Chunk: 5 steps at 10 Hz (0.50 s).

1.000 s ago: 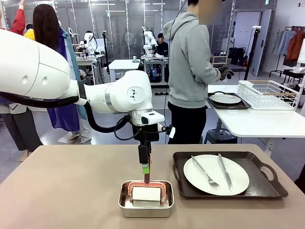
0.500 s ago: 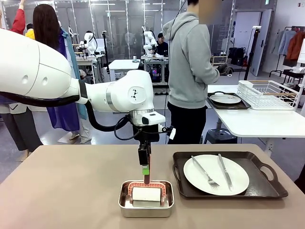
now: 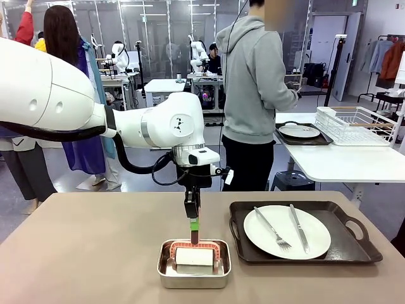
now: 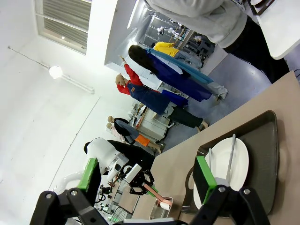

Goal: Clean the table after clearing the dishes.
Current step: When the left (or right) Handle tray is removed, use the left hand (or right hand) to clean the left (or right) side of the table with the Lint Roller.

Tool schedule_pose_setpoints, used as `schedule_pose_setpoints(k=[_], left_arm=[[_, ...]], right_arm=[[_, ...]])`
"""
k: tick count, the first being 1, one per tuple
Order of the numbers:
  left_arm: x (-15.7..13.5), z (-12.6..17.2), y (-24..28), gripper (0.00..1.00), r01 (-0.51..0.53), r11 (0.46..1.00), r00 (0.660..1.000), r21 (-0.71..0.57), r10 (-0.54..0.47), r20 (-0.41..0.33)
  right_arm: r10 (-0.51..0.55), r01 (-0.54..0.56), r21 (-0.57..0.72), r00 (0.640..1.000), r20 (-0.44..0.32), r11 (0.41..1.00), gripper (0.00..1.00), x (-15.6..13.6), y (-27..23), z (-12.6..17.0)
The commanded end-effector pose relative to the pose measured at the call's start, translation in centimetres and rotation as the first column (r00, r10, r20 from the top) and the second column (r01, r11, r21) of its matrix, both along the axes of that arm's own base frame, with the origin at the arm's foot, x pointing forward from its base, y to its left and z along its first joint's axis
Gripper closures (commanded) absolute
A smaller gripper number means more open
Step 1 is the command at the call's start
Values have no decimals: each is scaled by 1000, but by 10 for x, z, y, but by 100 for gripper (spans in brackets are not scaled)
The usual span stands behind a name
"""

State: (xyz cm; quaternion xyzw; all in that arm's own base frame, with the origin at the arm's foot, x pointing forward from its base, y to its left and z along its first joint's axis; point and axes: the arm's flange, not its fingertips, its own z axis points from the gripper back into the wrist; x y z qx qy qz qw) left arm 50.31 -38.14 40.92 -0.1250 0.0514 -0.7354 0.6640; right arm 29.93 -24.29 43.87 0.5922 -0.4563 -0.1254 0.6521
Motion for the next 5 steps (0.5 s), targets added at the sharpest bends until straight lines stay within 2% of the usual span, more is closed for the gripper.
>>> schedule_pose_setpoints(k=[1,2,3,4,5], left_arm=[[-5,8,8,100,-7,1000,1000,14,7,10],[-10,18,10,100,-19,999,999,33,18,36],[-19,35,15,88,-44,998,998,37,42,50],[-27,59,22,88,-180,984,980,15,178,89],[-30,95,39,88,-350,935,926,-51,354,133]], right_arm=[[-6,6,-1,1000,7,1000,0,-3,1,2],[-6,6,-1,1000,7,1000,0,-3,1,2],[-6,6,-1,1000,7,1000,0,-3,1,2],[-6,6,-1,1000,7,1000,0,-3,1,2],[-6,6,-1,1000,7,1000,0,-3,1,2]])
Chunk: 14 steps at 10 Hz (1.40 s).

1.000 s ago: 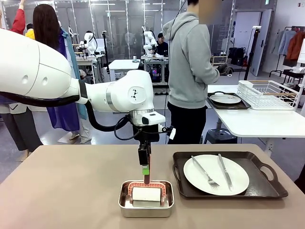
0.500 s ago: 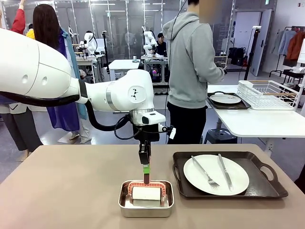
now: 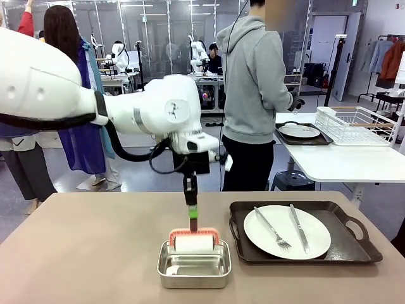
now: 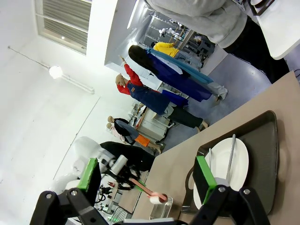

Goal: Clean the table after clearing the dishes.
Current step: When the left (or right) Handle tray is removed, use the left hand (or right hand) to clean the left (or right) side of the table with the Lint Roller.

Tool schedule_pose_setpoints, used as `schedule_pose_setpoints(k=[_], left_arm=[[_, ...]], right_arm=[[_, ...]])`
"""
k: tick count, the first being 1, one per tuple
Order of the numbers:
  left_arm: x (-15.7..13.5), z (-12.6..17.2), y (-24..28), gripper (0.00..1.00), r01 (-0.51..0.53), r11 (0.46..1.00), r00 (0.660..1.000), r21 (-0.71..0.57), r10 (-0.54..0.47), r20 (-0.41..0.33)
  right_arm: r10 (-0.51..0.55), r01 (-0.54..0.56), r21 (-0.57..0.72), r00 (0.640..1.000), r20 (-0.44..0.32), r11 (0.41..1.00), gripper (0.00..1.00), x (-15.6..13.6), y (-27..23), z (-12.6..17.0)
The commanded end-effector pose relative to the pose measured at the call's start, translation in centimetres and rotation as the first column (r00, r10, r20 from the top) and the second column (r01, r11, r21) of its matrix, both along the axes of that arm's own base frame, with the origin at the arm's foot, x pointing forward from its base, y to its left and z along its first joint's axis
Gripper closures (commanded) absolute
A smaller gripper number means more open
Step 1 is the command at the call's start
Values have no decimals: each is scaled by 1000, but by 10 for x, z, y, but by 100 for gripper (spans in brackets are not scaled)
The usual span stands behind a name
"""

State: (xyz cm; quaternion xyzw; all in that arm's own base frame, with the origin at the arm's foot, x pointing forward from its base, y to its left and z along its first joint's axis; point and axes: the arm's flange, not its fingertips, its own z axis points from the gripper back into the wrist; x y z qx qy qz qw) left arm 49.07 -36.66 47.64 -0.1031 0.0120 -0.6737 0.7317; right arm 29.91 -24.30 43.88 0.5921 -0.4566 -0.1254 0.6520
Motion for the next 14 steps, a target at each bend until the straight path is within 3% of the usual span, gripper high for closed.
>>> schedule_pose_setpoints(k=[1,2,4,6,8,9,10,13,14], left_arm=[[-15,60,48,88,-363,925,925,-110,372,77],[-3,85,82,88,-517,834,839,-193,539,79],[27,113,170,88,-771,513,554,-378,833,0],[40,101,233,88,-866,296,378,-402,915,-141],[41,69,261,88,-906,195,298,-375,924,-239],[40,51,268,88,-924,184,283,-334,919,-276],[37,33,275,88,-939,151,246,-310,923,-296],[21,5,292,88,-947,213,277,-240,919,-281],[39,7,280,88,-955,175,241,-240,928,-283]], right_arm=[[-6,6,0,1000,7,1000,0,-2,1,2],[-6,6,0,1000,7,1000,0,-2,1,2],[-6,6,0,1000,7,1000,0,-2,1,2],[-6,6,0,1000,7,1000,0,-2,1,2],[-6,6,0,1000,7,1000,0,-2,1,2],[-6,6,0,1000,7,1000,0,-2,1,2],[-6,6,0,1000,7,1000,0,-2,1,2],[-6,6,0,1000,7,1000,0,-2,1,2],[-6,6,0,1000,7,1000,0,-2,1,2]])
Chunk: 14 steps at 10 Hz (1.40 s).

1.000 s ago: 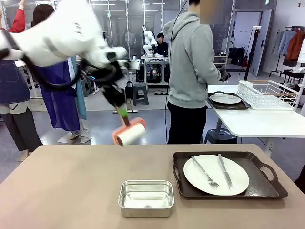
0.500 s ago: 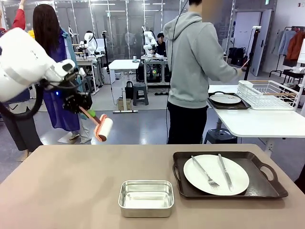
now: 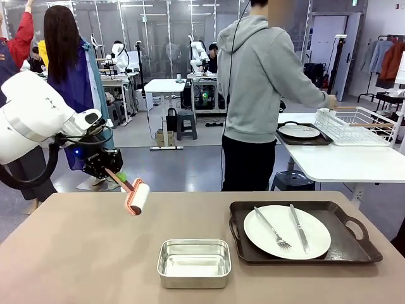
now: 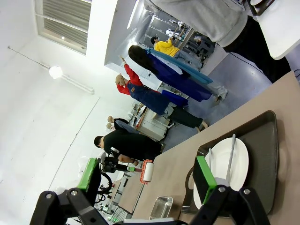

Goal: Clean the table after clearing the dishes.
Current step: When the left (or right) Handle tray is removed, use the left hand (or right hand) to clean the left (or right) side of the table with the Lint Roller.

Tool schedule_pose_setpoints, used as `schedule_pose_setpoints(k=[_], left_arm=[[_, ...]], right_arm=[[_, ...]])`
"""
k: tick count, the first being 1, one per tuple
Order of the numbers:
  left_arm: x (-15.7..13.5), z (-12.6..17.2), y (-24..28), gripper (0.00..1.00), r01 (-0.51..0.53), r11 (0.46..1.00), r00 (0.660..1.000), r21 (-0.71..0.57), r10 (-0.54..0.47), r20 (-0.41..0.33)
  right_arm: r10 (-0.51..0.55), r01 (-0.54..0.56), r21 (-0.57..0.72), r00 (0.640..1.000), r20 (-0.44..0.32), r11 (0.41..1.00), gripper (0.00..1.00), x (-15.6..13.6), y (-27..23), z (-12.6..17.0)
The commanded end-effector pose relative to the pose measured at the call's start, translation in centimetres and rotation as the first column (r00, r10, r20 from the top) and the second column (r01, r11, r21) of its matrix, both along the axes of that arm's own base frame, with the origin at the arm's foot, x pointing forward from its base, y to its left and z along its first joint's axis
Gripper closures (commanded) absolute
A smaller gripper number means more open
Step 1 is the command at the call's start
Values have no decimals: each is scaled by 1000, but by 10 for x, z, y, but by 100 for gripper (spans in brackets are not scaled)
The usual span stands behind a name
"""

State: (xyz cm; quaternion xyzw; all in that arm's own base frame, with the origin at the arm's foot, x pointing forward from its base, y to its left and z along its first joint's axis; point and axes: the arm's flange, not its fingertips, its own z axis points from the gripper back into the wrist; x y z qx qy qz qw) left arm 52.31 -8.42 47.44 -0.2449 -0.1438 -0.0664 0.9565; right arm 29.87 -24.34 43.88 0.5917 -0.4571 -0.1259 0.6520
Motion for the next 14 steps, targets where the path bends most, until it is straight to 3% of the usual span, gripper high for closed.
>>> schedule_pose_setpoints(k=[1,4,5,6,8,14], left_arm=[[7,9,-2,88,-8,1000,1000,-5,8,17],[7,9,-2,88,-8,1000,1000,-5,8,17],[4,6,-1,79,-1,1000,1000,-2,1,13],[7,-22,1,79,-95,995,995,28,95,-24],[-2,-47,2,79,-58,996,994,-68,51,-95],[-20,-117,31,79,-160,976,976,-148,133,-174]], right_arm=[[-4,4,0,1000,7,1000,0,-2,1,2],[-4,4,0,1000,7,1000,0,-2,1,2],[-4,4,0,1000,7,1000,0,-2,1,2],[-4,4,0,1000,7,1000,0,-2,1,2],[-4,4,0,1000,7,1000,0,-2,1,2],[-4,4,0,1000,7,1000,0,-2,1,2]])
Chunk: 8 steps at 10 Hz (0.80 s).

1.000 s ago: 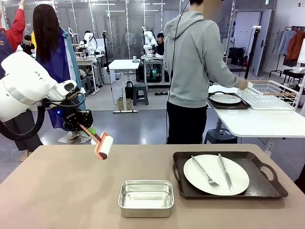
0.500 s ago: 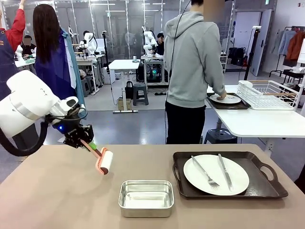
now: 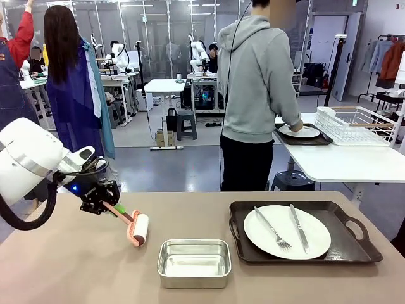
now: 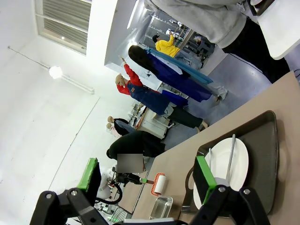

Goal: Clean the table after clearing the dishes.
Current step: When the left (or right) Handle tray is removed, use the left hand (or right hand) to clean the left (or right) side of the table with the Lint Roller.

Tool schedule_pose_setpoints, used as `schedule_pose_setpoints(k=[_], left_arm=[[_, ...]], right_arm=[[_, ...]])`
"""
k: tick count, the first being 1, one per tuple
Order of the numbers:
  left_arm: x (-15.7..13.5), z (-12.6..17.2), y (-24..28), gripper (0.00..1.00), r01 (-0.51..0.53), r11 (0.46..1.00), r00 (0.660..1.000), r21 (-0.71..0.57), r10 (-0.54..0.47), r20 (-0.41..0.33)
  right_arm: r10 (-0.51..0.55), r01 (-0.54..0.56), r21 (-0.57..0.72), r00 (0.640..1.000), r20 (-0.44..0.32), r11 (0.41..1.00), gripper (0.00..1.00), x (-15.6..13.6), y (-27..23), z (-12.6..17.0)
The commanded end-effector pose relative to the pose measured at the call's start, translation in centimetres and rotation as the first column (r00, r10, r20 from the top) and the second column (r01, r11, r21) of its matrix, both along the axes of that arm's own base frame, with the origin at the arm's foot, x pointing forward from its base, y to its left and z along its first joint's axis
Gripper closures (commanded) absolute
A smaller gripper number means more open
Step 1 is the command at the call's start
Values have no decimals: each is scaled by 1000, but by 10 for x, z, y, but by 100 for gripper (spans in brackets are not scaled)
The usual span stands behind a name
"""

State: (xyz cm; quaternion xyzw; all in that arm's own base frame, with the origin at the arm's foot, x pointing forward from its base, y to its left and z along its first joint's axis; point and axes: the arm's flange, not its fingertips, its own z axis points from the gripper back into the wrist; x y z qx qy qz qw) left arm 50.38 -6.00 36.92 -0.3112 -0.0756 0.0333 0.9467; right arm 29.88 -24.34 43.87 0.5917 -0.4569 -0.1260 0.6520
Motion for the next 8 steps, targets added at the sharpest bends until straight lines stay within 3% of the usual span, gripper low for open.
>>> schedule_pose_setpoints(k=[1,4,8], left_arm=[[0,-23,14,79,-3,1000,1000,-23,3,21],[-4,-36,51,79,6,999,1000,-53,-5,23],[-9,-23,141,79,22,999,999,-40,-22,24]], right_arm=[[-4,4,0,1000,7,1000,0,-2,1,2],[-4,4,0,1000,7,1000,0,-2,1,2],[-4,4,0,1000,7,1000,0,-2,1,2]])
